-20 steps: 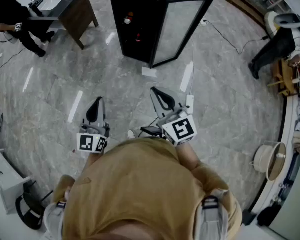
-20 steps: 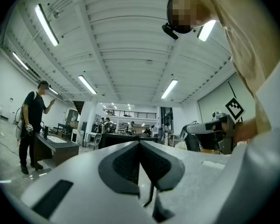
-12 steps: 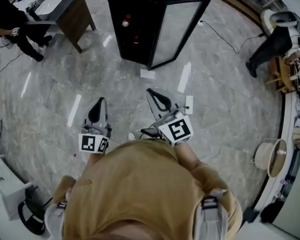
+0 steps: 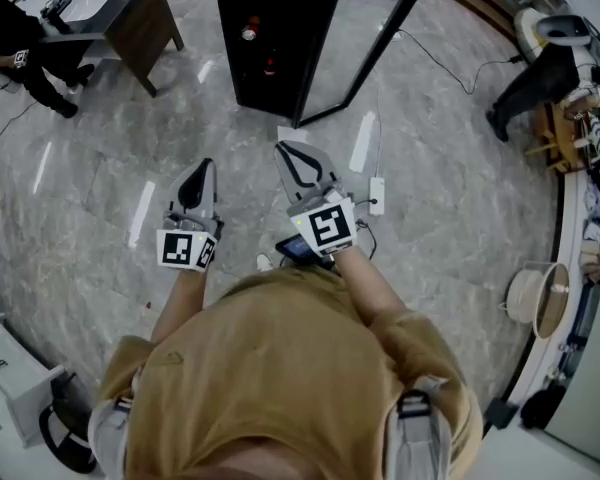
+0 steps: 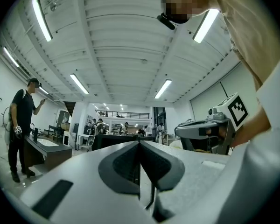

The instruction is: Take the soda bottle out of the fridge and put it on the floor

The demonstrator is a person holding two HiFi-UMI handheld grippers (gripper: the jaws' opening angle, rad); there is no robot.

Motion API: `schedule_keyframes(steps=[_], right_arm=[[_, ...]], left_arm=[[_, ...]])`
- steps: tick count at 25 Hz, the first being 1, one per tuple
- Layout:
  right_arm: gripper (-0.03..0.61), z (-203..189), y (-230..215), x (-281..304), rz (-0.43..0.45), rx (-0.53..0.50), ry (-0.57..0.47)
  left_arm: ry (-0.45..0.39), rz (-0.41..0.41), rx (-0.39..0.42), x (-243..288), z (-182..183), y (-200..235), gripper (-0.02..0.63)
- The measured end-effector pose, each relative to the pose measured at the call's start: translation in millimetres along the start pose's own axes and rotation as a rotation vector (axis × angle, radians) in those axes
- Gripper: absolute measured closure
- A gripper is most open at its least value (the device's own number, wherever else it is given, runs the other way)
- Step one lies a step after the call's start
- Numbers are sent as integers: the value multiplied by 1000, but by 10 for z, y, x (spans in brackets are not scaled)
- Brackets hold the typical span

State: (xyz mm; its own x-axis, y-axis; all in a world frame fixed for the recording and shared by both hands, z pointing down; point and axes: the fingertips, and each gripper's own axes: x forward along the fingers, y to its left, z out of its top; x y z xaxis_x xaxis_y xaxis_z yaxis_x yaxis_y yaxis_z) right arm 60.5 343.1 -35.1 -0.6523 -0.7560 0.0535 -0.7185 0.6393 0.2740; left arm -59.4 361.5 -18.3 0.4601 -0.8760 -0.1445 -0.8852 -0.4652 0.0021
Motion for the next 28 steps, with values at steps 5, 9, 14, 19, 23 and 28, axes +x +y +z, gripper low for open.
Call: schedule_keyframes(steps=[5,9,14,19,23,28], right_arm=[[591,14,-40,165,-13,-44,-11],[591,-47,-150,258,-16,-54,-8],[591,-218,-444,580,8,-51,-17],[591,-369,-916,979,42,-40,-31],[591,-467,-1355,1277,60,-35,-27],[591,-723,-1868,1573,95,-14,-1]], left_arm=[[9,2,17,148,-49,74,612],[29,-14,20,274,-141,53,612],[65,-21,19,655,-351,147,612],[115,-16,23,1238,-525,236,612],[132,-2,19,1756,-562,359,612],[158,43,10,2375,-707,487,612]])
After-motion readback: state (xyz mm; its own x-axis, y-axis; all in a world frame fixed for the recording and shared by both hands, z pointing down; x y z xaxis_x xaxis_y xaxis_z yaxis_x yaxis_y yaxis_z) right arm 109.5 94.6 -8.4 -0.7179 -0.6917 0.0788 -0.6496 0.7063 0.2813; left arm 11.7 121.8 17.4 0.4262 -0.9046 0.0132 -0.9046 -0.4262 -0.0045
